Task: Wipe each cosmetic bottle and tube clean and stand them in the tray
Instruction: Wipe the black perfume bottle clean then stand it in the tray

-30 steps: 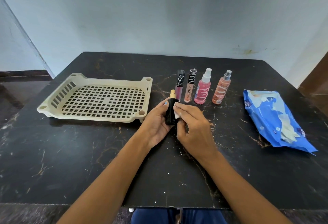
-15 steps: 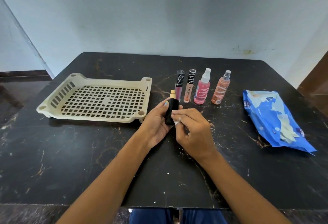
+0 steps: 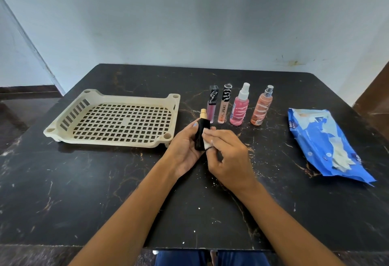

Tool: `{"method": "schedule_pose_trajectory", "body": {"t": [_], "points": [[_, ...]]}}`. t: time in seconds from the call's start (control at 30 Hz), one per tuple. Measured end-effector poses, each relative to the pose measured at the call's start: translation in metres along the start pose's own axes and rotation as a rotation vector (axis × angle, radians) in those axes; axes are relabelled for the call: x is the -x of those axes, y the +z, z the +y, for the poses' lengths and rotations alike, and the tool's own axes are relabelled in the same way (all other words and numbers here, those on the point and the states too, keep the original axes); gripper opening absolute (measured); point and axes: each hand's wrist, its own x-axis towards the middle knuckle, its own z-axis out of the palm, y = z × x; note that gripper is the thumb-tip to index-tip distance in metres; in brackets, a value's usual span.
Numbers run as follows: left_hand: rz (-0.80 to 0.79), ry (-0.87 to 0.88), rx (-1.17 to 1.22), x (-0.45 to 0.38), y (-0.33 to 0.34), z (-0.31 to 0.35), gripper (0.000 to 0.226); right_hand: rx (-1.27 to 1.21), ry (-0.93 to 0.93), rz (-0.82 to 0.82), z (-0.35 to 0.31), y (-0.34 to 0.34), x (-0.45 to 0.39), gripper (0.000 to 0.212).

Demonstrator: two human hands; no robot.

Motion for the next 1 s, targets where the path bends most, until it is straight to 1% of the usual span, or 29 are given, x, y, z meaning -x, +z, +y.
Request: {"method": "schedule_pose_trajectory", "body": {"t": [0.1,0.27,0.33,0.5,0.57,0.67,0.77,0.87,1.0], "points": [[0.021,-0.012,-0.001,0.0004,-0.0001,0.0003,0.032,-0.034,-0.053,0.019,-0.0012,-0.0017,0.0012,0.022],[0.016,0.021,0.035,-0.0001,0.0003,0.0006,0.031,0.021,0.082,0.021,0.0025,0.0019,-0.0003,0.031],[-0.003,0.026,0.029,0.0001,-0.0001,0.0002,0.034,0.021,0.094,0.031,0.0032,0.0010,-0.0010,0.032],[-0.042,0.011,-0.004,0.0019,0.0006,0.0017,0.035,-0.013,-0.038,0.044,-0.0015,-0.0016,0.0004,0.018],[-0.046,0.020,-0.009,0.0016,0.0002,0.0016,0.035,-0.005,-0.019,0.040,-0.0008,-0.0009,0.0001,0.021],[-0.053,0.035,-0.012,0.0002,-0.0018,0.0004,0.037,0.009,0.082,0.053,0.0023,-0.0006,-0.0015,0.028],[-0.053,0.040,-0.033,-0.0003,-0.0020,-0.0001,0.030,0.005,0.130,0.072,0.0034,-0.0014,-0.0018,0.031],[-0.034,0.024,-0.019,-0.0004,-0.0027,-0.0014,0.022,0.023,0.133,0.063,0.0020,-0.0017,-0.0026,0.033],[-0.033,0.017,-0.047,0.0000,-0.0031,-0.0027,0.023,0.026,0.089,0.096,0.0010,-0.0035,-0.0041,0.033]]}}
